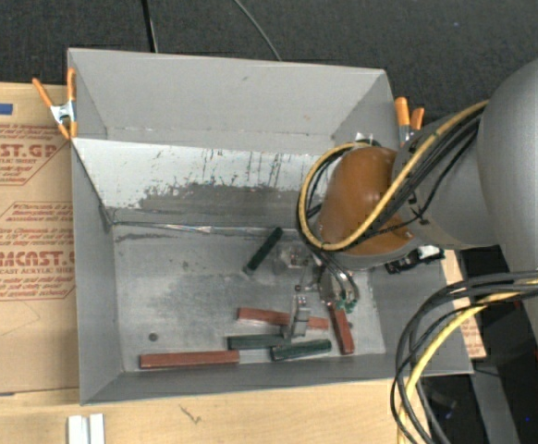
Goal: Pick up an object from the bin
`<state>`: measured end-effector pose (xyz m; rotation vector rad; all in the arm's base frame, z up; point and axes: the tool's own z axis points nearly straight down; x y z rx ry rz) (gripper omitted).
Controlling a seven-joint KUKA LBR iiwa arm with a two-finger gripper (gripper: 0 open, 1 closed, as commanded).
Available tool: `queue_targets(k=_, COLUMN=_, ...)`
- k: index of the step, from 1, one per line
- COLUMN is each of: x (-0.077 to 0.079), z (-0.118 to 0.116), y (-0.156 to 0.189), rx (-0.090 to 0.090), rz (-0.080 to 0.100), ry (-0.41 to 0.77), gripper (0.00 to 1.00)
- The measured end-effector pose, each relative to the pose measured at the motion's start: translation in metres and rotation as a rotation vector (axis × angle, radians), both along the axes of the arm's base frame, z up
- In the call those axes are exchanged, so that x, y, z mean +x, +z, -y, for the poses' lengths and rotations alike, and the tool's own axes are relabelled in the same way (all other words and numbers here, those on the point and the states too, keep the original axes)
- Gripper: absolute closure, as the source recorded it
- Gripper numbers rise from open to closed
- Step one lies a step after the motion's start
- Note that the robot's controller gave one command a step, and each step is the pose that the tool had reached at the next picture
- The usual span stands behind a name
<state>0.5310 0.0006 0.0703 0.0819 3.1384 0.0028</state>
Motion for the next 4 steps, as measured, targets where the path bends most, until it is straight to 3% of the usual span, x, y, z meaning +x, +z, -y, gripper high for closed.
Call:
queue_targets(k=1, x=0.000, z=0.000, y=0.000, rx=0.000, rz=-0.001, ry=0.000, gripper=0.00)
queue_targets(k=2, x=-0.040, z=-0.018, y=0.004, rx=-0.001, rz=-0.007, ry=-0.107, gripper=1.00)
queue_targets(k=3, x=-0.040, z=-0.018, y=0.004, rx=-0.001, rz=-0.007, ry=-0.107, gripper=1.00)
queue_targets(k=4, x=-0.012, z=-0.007, y=0.170, rx=-0.001, rz=0.003, ry=-0.135, gripper=1.00)
